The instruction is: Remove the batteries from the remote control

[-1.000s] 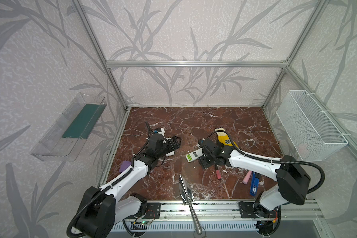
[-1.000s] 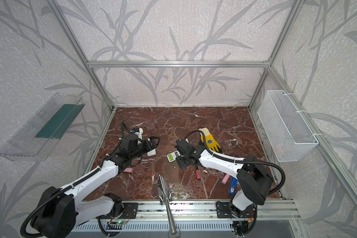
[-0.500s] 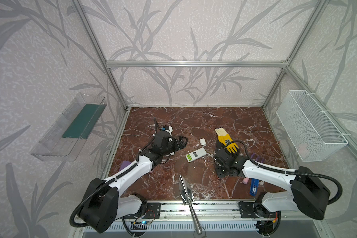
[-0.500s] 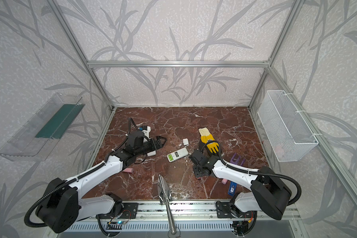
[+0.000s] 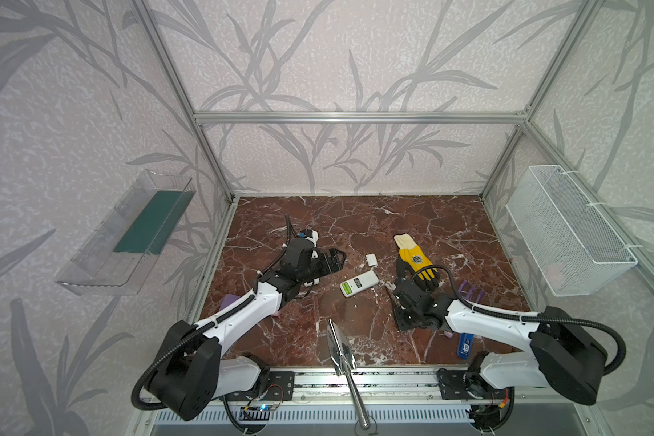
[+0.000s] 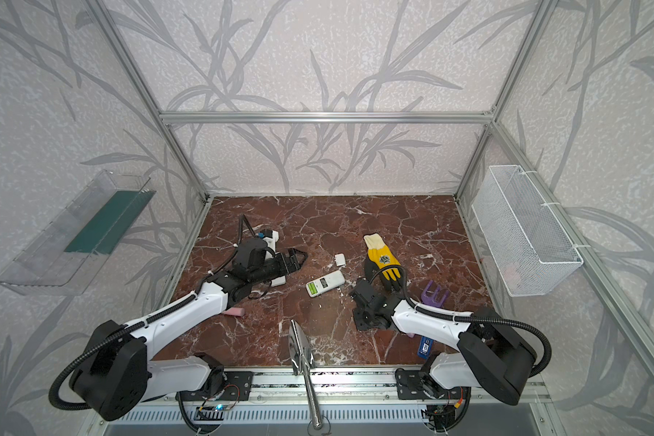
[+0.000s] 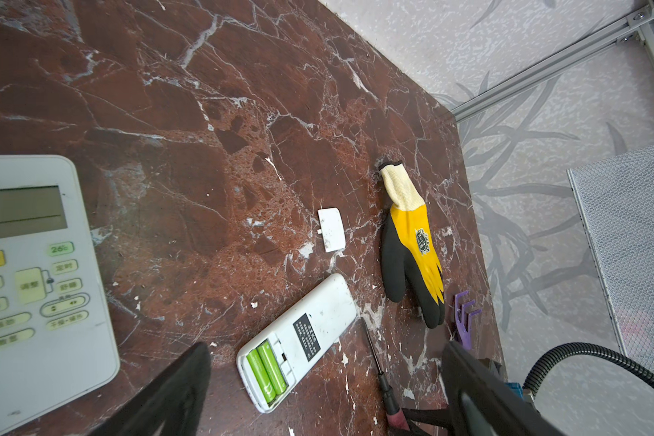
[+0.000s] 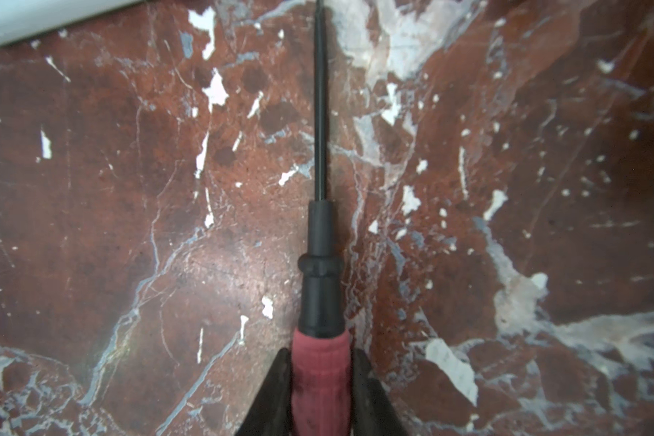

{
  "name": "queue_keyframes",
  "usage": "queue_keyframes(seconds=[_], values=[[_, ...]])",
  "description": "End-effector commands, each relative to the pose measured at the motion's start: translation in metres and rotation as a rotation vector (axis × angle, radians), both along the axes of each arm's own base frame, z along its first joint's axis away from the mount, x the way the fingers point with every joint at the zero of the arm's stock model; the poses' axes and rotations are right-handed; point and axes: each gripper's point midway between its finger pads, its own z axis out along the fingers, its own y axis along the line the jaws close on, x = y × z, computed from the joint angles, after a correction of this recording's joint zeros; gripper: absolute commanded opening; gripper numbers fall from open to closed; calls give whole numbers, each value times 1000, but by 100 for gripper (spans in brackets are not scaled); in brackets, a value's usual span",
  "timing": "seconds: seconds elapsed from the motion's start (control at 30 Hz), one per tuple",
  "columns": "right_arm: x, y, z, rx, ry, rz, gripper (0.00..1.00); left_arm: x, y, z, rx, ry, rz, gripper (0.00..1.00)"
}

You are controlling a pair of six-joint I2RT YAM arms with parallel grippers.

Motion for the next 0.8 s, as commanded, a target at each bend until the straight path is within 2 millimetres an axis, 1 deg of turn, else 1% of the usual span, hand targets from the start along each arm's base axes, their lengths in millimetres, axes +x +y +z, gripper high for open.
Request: queue_keyframes(seconds=[0.0, 0.1, 0.2, 0.23, 0.33, 0.53, 0.67, 0.77], values=[[-6, -4, -7, 3, 19, -10, 19, 5, -5, 9, -4, -16, -6, 95], [-8, -5, -8, 0, 23, -1, 9, 5, -5, 6, -2, -10, -9, 95], [-9, -3, -2, 17, 8, 18, 2, 4, -6, 5, -3, -6, -16, 95], [-8, -1, 3, 32, -6, 31, 0, 4, -7, 5, -5, -5, -20, 95], [-5, 6, 22, 79, -60, 81, 0, 4, -11, 4, -14, -4, -36, 95], [-3, 34, 67, 206, -148, 226, 0, 2, -18, 5, -47, 5, -51, 89], [0, 48, 88, 243, -165, 288, 0, 1, -28, 8, -77, 1, -70, 85], [1, 60, 98, 277, -162, 328, 0, -1, -41, 13, -106, -16, -100, 81]])
